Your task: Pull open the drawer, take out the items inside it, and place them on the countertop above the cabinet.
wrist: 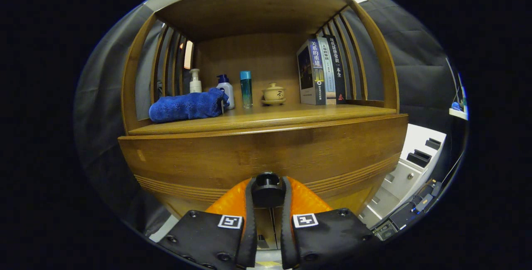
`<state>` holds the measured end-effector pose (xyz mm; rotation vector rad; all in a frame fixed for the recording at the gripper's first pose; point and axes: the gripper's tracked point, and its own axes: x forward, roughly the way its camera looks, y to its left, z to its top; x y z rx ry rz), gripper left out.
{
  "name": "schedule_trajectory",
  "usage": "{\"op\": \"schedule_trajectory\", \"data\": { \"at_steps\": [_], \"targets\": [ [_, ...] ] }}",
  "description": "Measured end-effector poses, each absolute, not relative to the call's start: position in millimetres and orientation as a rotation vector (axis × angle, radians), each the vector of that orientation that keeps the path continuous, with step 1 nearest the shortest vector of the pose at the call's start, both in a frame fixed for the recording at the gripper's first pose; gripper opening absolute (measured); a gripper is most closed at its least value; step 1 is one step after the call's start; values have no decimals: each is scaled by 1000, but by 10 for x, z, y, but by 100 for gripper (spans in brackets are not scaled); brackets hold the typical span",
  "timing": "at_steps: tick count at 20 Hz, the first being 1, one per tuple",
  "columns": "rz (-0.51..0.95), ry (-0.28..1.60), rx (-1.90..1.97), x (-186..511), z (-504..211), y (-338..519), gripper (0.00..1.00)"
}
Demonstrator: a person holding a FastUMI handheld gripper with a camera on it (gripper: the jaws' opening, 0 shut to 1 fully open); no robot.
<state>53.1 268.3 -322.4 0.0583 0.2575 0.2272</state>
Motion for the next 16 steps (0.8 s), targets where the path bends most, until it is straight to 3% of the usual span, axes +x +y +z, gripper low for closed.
{"op": "schedule_trajectory", "data": {
  "at_steps": [16],
  "targets": [
    [219,259,49,-455,-3171,2411,31]
  ]
}}
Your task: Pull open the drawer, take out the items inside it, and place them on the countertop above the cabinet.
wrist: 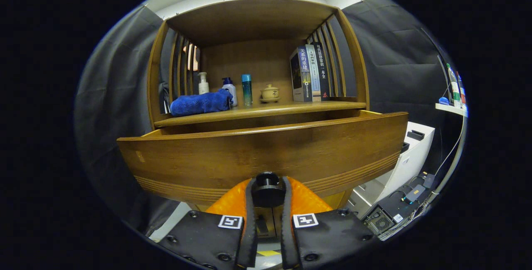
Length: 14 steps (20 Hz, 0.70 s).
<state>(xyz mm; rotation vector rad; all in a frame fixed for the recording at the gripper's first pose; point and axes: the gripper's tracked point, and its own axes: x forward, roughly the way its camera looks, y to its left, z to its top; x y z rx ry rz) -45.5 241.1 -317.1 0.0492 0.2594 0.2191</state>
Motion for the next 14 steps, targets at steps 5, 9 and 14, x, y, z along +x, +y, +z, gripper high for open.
{"op": "schedule_trajectory", "data": {
  "at_steps": [5,9,14],
  "targets": [
    [213,259,41,-616,-3174,2362,31],
    [201,250,46,-656,-3171,2338,31],
    [215,245,35,-719,-3178,2328,31]
  ]
}}
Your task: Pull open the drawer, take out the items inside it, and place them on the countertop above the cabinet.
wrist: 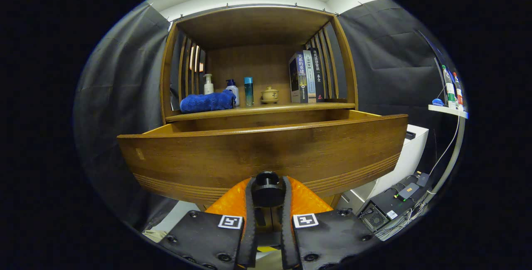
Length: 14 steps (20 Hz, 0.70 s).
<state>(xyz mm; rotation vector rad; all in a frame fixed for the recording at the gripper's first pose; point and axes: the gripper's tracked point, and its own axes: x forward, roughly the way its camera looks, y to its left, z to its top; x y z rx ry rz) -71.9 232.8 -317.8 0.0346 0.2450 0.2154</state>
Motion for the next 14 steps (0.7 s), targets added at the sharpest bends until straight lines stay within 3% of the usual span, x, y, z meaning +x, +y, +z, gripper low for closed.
{"op": "schedule_trajectory", "data": {
  "at_steps": [14],
  "targets": [
    [228,259,-16,-1097,-3202,2238,31]
  ]
}}
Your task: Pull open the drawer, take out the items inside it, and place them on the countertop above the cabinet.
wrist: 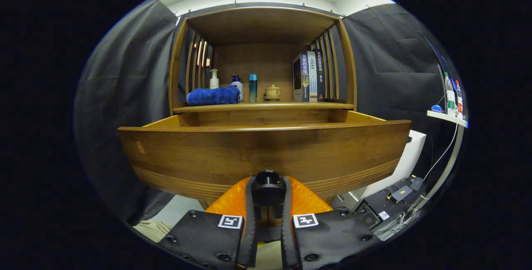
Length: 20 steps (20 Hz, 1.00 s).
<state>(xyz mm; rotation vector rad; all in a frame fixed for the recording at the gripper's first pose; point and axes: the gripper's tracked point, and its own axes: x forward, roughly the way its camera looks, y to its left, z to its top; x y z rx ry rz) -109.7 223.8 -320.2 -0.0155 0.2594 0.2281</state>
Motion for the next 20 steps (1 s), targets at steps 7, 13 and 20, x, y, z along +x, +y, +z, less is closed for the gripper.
{"op": "schedule_trajectory", "data": {
  "at_steps": [7,13,20],
  "targets": [
    [212,270,17,-1115,-3175,2256,31],
    [180,393,76,-1099,-3171,2251,45],
    [178,333,72,-1076,-2626,2260,53]
  ]
}}
